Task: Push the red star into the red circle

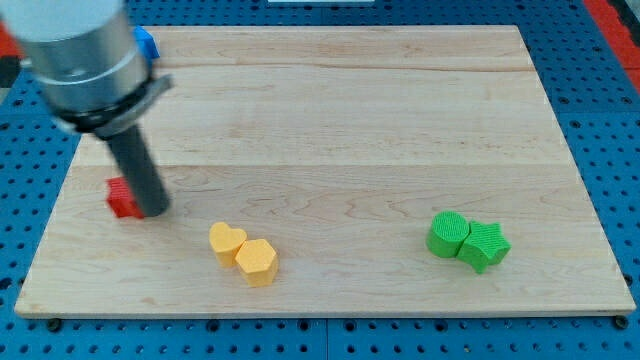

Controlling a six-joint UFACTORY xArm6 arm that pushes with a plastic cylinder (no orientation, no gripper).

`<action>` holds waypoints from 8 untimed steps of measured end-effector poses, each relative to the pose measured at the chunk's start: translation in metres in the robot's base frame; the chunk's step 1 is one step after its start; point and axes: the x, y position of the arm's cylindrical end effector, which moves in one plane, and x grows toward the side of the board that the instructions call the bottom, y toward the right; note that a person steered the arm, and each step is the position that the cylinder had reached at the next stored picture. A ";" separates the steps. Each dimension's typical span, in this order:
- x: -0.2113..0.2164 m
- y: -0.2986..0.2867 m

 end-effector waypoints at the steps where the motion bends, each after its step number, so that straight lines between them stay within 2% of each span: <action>1: 0.007 -0.055; 2: 0.011 -0.060; 3: 0.020 -0.090; 4: -0.003 -0.095; 5: -0.028 -0.069; 7: -0.021 0.005; 8: -0.022 0.015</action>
